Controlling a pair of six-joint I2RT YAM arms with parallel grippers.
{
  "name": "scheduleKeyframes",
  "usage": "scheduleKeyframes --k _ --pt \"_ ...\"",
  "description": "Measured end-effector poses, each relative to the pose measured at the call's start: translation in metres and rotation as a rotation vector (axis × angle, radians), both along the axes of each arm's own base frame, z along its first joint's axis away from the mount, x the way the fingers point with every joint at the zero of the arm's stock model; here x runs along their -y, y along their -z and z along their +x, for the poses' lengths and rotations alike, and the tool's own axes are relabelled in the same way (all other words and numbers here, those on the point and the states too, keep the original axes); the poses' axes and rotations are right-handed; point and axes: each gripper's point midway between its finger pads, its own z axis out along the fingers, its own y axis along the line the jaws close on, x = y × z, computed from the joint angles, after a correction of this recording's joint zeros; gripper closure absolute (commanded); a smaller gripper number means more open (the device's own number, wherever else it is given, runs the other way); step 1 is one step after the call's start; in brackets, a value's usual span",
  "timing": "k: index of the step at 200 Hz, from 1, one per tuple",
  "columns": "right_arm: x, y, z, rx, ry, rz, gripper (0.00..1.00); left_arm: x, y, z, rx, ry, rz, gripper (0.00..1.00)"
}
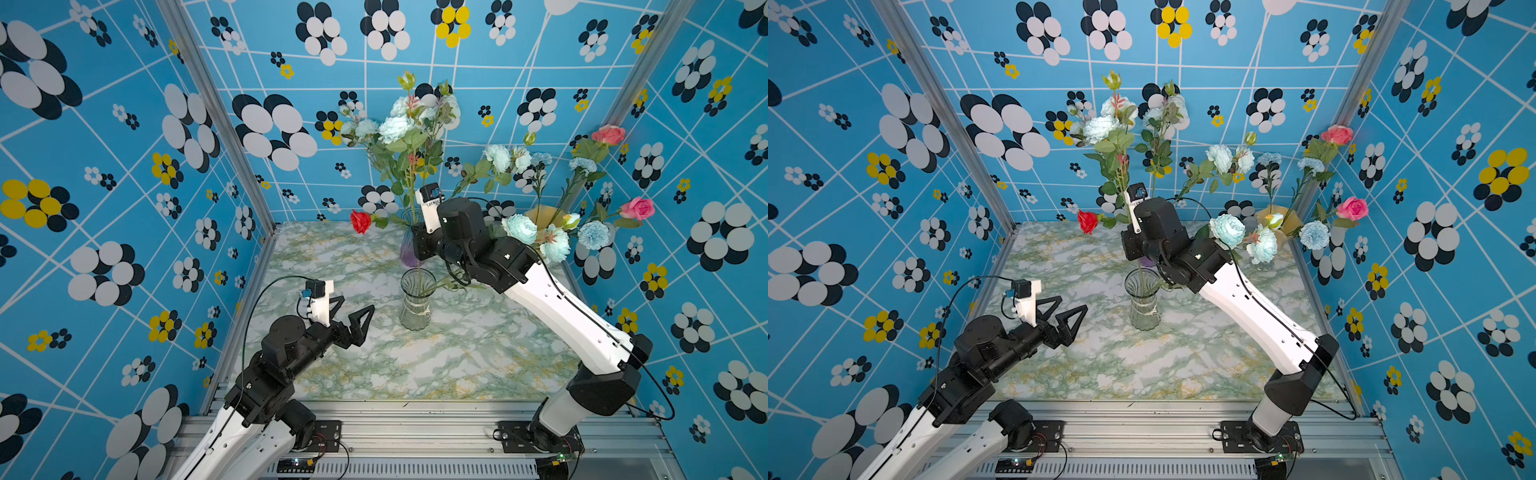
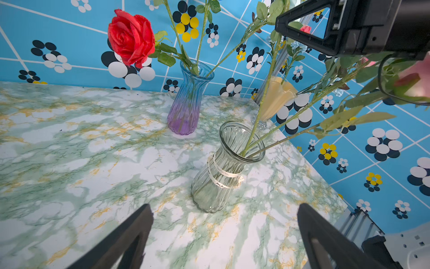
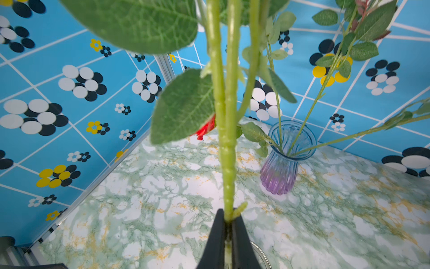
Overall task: Pick out blue flowers from the vase
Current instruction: Pick up the flower from the vase.
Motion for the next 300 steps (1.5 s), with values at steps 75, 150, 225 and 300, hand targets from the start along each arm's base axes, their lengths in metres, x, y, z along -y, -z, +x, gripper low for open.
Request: scheduleKeyframes --k 75,150,225,300 --pt "0.010 -0.094 -0.021 0.153 -0.060 0.131 0.96 0.001 -0.010 -0.008 -0.051 0.030 0.013 0.00" --pt "0.004 -0.135 -0.043 0.194 -0.180 0.200 0.96 -0.001 -0.020 -0.002 -0.125 0.058 -0.032 0.00" --pt "-0.052 -0.040 -0.059 -0.093 -0.427 0.175 0.95 0.002 -0.071 0.010 -0.156 0.221 -0.232 0.14" --pt "-0.076 0.000 -0.081 -0.261 -0.570 0.260 0.95 0.023 -0.104 -0.007 -0.091 0.455 -0.299 0.25"
